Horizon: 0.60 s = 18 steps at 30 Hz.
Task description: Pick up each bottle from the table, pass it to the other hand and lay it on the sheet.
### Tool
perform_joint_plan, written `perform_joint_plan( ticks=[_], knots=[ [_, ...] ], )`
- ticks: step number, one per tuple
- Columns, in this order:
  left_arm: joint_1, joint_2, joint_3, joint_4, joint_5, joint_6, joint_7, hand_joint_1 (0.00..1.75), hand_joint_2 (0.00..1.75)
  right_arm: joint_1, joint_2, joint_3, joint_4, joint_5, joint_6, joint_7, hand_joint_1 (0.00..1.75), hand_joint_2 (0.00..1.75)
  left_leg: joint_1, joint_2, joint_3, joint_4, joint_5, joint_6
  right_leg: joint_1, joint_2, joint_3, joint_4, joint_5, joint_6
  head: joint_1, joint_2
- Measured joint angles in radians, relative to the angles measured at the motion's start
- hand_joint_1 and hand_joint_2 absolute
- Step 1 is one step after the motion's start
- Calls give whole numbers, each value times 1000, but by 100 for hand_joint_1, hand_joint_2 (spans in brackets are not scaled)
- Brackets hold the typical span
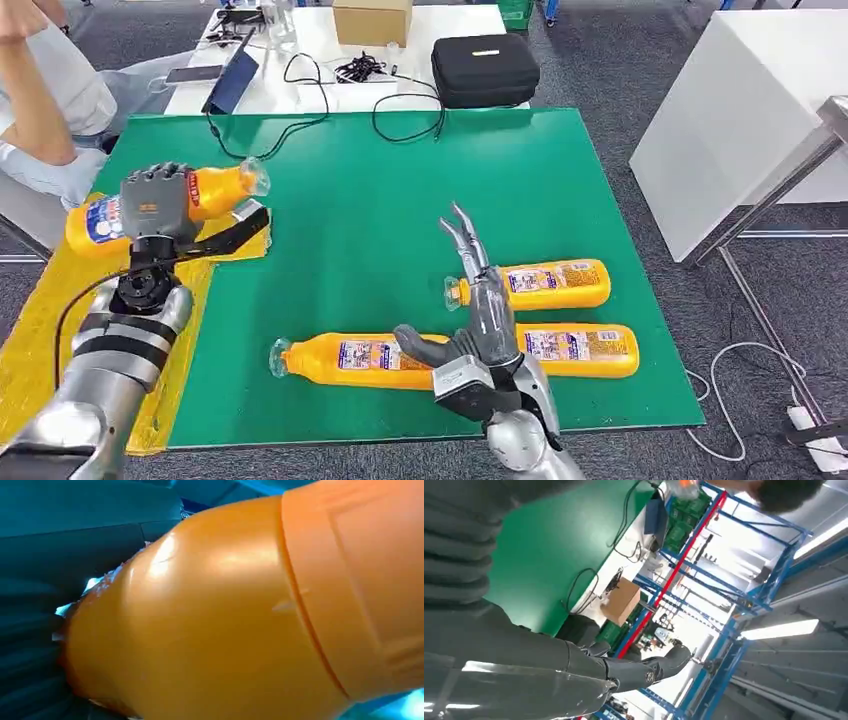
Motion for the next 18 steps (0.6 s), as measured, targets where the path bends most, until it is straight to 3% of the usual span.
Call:
perform_joint_plan(
  ticks=[9,17,18],
  knots=[
    [-38,82,-64,301,0,-113,62,175,175,0,-12,-5,1,-16,0,-2,0,175,0,-1,-1,0,0,0,0,0,0,0,-1,-1,0,0],
    [-43,93,-41,393,48,-172,2,175,175,-1,-17,-5,17,-18,11,2,0,175,0,-1,-1,0,0,0,0,0,0,0,-1,-1,0,0],
    [-45,92,-35,397,53,-178,-7,5,175,-2,-17,-5,20,-16,15,2,0,175,0,-1,0,0,0,0,0,0,1,0,-1,-1,0,0]
  ],
)
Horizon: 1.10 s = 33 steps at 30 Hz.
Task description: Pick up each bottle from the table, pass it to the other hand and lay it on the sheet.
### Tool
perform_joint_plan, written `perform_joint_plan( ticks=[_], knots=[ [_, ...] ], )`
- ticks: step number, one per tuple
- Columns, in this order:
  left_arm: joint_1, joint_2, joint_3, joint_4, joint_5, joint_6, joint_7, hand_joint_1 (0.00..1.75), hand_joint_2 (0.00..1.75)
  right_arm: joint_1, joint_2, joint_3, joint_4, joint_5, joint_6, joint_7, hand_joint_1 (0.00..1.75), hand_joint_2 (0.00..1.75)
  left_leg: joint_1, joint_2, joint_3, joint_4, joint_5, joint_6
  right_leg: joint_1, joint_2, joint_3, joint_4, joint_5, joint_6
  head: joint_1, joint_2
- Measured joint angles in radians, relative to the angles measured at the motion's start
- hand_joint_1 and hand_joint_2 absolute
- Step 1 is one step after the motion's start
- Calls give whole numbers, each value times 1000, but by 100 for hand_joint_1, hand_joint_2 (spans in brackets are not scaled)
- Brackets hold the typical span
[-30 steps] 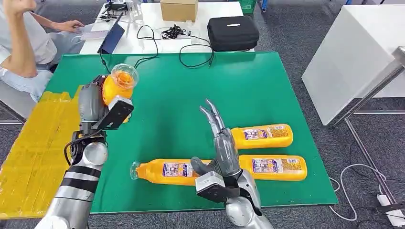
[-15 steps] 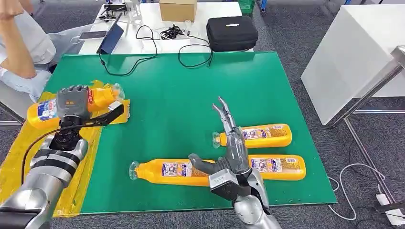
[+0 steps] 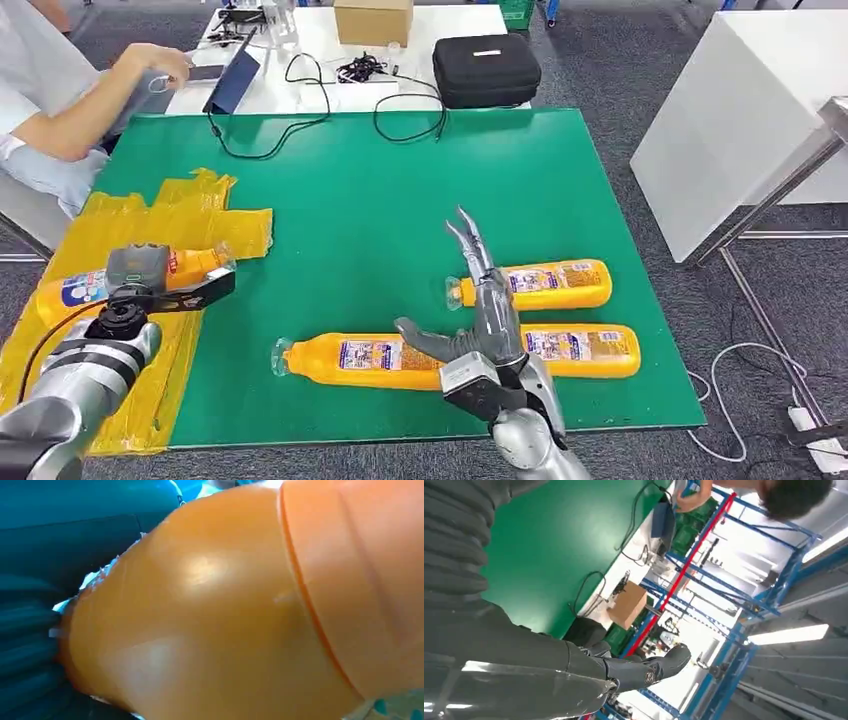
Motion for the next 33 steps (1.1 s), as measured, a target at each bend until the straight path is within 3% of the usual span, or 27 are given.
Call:
perform_joint_plan(
  ticks=[8,16,23,24,27,29,33],
  knots=[
    [3,-38,72,13,39,41,-64,0,175,-7,-1,3,28,49,10,30,0,175,0,-4,1,0,0,0,0,-1,2,0,0,0,0,0],
    [45,-80,176,-11,140,281,-159,0,175,-16,-6,28,69,101,20,60,0,175,0,-2,0,0,0,0,0,-1,1,0,0,0,0,0],
    [75,-110,265,-66,233,357,-266,0,175,-24,-11,37,93,111,20,68,0,175,0,-2,0,0,0,0,0,-1,0,0,0,0,0,0],
    [77,-113,272,-70,235,357,-269,0,175,-25,-11,38,95,111,20,68,0,0,0,-2,0,0,0,0,0,-1,0,0,0,0,0,0],
    [84,-121,289,-84,266,365,-301,0,175,-25,-12,40,102,113,20,72,0,0,0,-2,0,0,0,0,0,-1,0,0,0,0,0,0],
    [94,-133,311,-109,354,357,-384,0,175,-25,-12,43,107,121,25,79,0,0,0,-2,0,0,0,0,0,-1,0,0,0,0,0,0],
    [150,-192,358,-267,742,130,-622,0,175,-25,-20,53,115,116,97,79,0,0,0,-2,-1,0,0,0,0,-1,0,0,0,0,0,0]
  ],
)
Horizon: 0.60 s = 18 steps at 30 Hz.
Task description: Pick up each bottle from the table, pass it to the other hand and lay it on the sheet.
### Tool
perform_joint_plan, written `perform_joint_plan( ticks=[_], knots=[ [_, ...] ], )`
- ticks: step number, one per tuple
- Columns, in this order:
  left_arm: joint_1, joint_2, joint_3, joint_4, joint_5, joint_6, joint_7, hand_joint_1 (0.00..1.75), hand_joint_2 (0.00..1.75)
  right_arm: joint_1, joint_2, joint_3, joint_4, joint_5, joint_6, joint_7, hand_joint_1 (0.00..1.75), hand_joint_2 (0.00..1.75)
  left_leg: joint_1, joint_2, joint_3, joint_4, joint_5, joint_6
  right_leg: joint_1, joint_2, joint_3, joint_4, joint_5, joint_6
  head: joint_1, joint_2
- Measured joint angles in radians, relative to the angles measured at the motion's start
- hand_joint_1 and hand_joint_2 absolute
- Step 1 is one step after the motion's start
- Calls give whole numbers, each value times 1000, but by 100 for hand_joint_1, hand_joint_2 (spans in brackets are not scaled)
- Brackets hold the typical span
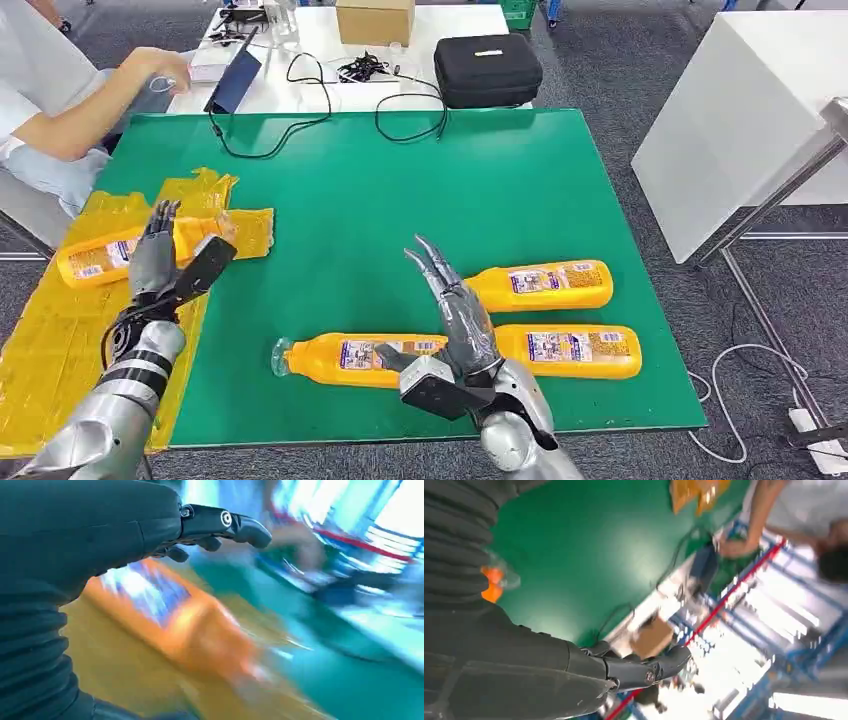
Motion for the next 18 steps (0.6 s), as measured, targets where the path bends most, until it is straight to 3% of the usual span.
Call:
perform_joint_plan(
  ticks=[3,10,18],
  knots=[
    [57,-42,5,-183,198,-157,-47,0,175,0,-7,13,6,-24,62,-23,0,0,0,1,-1,0,-1,0,0,0,0,0,0,0,0,0],
    [168,-87,7,-522,471,-348,-83,0,175,-2,-32,52,35,22,119,-26,0,0,0,1,0,0,-1,0,0,0,-1,0,0,0,0,0],
    [240,-124,-16,-694,523,-393,-83,0,175,-44,-55,141,166,131,123,35,0,0,0,1,0,0,-1,0,0,0,0,0,0,0,0,0]
  ],
)
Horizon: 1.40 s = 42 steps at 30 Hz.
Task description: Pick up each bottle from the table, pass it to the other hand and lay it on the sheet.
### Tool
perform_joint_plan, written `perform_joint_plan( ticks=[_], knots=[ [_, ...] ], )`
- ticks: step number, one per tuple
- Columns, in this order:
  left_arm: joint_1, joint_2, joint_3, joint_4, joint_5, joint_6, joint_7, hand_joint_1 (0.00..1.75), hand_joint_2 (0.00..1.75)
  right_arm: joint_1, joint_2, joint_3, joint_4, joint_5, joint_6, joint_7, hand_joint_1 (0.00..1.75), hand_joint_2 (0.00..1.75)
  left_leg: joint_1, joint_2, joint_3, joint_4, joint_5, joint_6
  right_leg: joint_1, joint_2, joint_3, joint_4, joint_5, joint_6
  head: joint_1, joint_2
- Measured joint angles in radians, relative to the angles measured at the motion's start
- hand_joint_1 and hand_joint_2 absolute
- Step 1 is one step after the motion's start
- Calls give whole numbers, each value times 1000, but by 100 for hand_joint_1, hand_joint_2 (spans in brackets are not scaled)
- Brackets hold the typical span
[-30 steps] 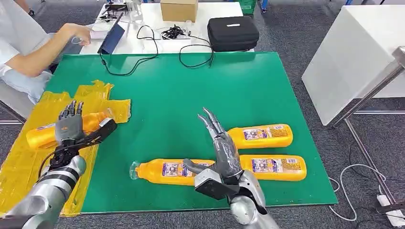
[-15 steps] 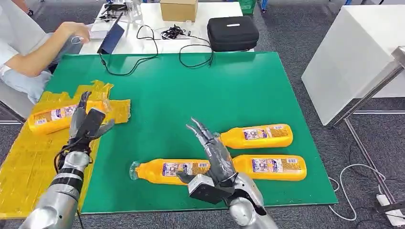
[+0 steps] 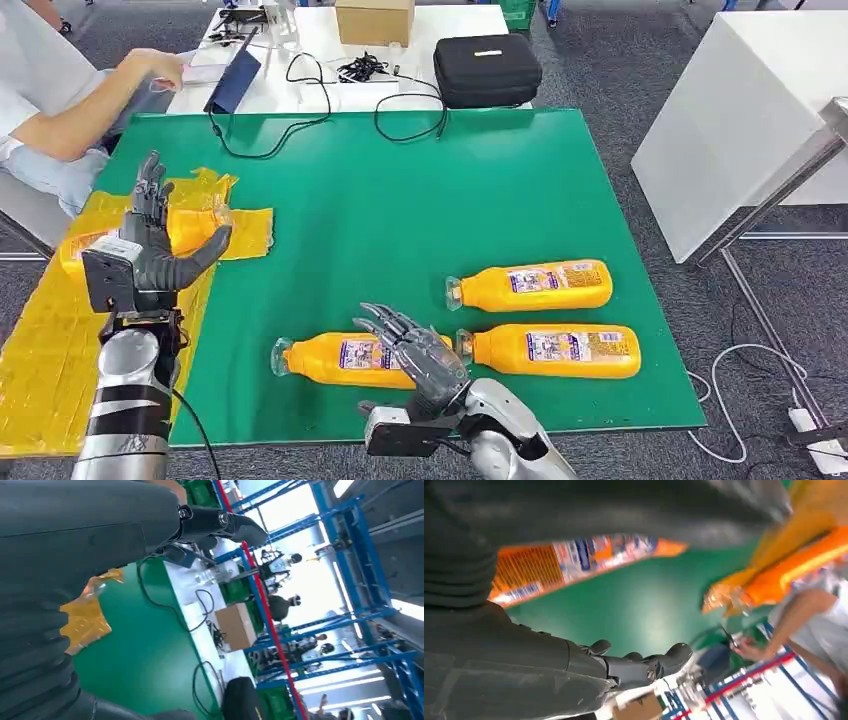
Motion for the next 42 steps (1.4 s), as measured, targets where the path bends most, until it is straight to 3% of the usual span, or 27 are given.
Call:
perform_joint_plan(
  ticks=[8,9,23,37,38,40,42],
  knots=[
    [39,-21,-24,-43,10,0,2,0,175,-94,15,89,206,147,-63,125,0,0,0,0,0,0,0,0,0,0,0,0,0,0,0,0],
    [45,-23,-27,-48,11,1,2,0,175,-108,20,95,229,161,-78,141,0,175,0,1,0,0,0,0,0,0,0,0,0,0,0,0],
    [73,-48,-49,-56,20,2,6,0,175,-183,127,105,415,242,-153,267,0,175,0,2,2,0,0,0,0,1,1,0,0,0,0,0],
    [87,-58,-49,-56,24,2,10,0,175,-208,174,105,492,267,-171,281,0,175,0,2,3,0,0,0,0,1,1,0,0,0,0,0],
    [88,-58,-49,-56,24,2,10,0,175,-208,176,105,494,272,-174,286,9,175,0,2,3,0,0,0,0,1,1,0,0,0,0,0],
    [93,-60,-49,-56,29,2,10,0,175,-209,177,105,497,279,-173,294,140,175,0,2,3,0,0,0,0,1,1,0,0,0,0,0],
    [98,-61,-48,-56,33,1,10,0,175,-213,177,105,501,284,-166,301,173,175,0,2,3,0,0,0,0,1,1,0,0,0,0,0]
  ],
)
